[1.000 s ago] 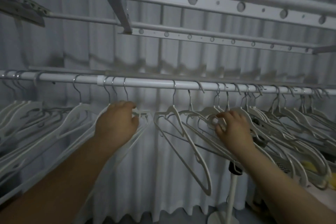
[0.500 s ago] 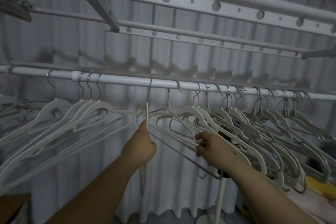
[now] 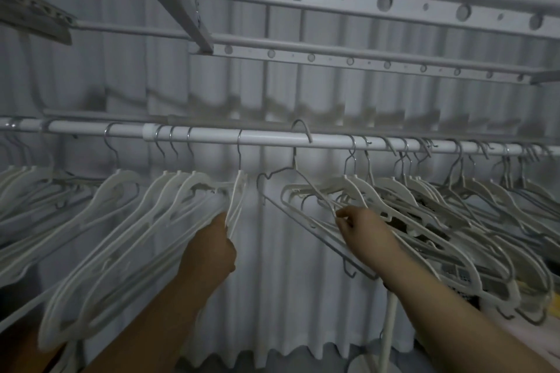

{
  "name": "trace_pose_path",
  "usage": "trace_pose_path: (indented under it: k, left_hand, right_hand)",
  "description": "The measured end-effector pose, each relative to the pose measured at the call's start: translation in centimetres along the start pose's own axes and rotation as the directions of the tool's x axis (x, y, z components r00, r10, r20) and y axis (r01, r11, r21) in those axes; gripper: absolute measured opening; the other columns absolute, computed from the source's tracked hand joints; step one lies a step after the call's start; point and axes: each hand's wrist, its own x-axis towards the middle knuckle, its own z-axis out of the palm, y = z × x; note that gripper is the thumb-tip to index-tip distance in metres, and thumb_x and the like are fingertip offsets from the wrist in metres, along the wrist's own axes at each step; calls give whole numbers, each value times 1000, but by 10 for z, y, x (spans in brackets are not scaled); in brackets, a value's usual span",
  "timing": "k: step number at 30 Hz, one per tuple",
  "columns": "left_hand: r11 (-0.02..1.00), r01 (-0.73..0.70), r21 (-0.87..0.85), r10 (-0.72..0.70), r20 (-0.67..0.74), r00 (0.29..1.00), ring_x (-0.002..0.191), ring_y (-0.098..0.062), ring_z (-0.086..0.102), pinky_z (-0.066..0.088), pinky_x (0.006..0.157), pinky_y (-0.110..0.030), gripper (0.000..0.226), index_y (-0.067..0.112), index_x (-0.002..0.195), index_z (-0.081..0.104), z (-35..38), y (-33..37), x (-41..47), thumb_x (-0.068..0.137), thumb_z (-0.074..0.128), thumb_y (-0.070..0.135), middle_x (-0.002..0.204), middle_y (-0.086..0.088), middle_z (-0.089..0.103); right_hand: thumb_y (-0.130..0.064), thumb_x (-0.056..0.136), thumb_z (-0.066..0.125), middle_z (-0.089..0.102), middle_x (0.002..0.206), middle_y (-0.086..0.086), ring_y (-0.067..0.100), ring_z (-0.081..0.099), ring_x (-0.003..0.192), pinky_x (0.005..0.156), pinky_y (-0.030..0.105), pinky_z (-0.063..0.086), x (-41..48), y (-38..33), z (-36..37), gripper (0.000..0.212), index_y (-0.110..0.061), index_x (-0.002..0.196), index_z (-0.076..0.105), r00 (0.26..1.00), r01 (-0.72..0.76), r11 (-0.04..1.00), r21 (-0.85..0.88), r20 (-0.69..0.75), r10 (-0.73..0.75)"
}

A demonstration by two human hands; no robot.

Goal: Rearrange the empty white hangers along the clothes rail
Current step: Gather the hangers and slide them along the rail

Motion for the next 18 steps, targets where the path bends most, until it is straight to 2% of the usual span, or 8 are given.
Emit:
trace_pose_path:
  k: [4,7,10,12,13,14,16,18]
  left_hand:
    - [1000,15,9,-15,0,1000,89,-39,65,54,80,-46,39,6,123,46,-14,-13,5,87,32,-3,113,-22,59]
    - [998,-8,55,7,12,1000,98,-38,62,51,86,-47,46,12,132,41,-26,-24,7,88,34,-1,125,-16,54]
    - [981,-75,180,73,13,997,120,-37,50,39,103,-44,54,17,141,31,-35,-34,9,89,38,3,141,-12,43]
    - [953,-122,278,118,32,993,133,-29,37,32,107,-36,56,19,143,24,-41,-35,9,90,39,8,148,-8,33]
    - [937,-147,317,135,59,989,135,-26,33,32,106,-35,57,19,144,20,-44,-34,8,91,40,11,151,-6,28]
    - [920,-178,348,165,69,984,135,-25,32,33,104,-34,57,19,144,18,-45,-32,7,92,40,15,151,-4,24]
    - [887,-224,404,220,58,974,133,-26,33,36,101,-35,54,16,142,25,-48,-29,4,91,43,20,149,-5,26]
    - [830,-332,448,364,17,931,124,-35,45,42,97,-41,46,7,129,47,-49,-23,0,84,48,15,138,-15,44]
  right_hand:
    - [-13,94,42,67,111,20,32,60,106,83,31,45,17,-18,1,29,-2,109,64,1000,-10,999,-32,-21,10]
    - [-14,94,41,67,109,18,31,60,105,79,28,44,25,-29,7,30,-2,107,65,997,-32,993,-112,69,40]
    - [-14,93,42,69,105,18,30,64,100,79,29,48,25,-30,17,31,-1,107,66,986,-66,988,-139,143,86]
    - [-15,94,41,73,85,13,15,68,73,61,23,46,19,-26,21,32,-1,108,66,965,-100,985,-139,226,130]
    - [-15,95,41,71,74,8,2,62,52,54,18,41,15,-24,22,32,1,107,66,951,-109,987,-119,276,138]
    - [-15,95,42,69,64,3,-2,53,36,49,15,39,11,-22,22,31,2,107,66,936,-132,988,-79,319,151]
    - [-13,94,46,60,47,-6,-2,43,24,40,10,38,2,-13,19,27,4,106,63,908,-179,984,12,386,161]
    - [-10,92,49,57,47,-9,-3,45,27,37,7,36,-8,-3,13,23,3,105,63,890,-157,987,37,439,125]
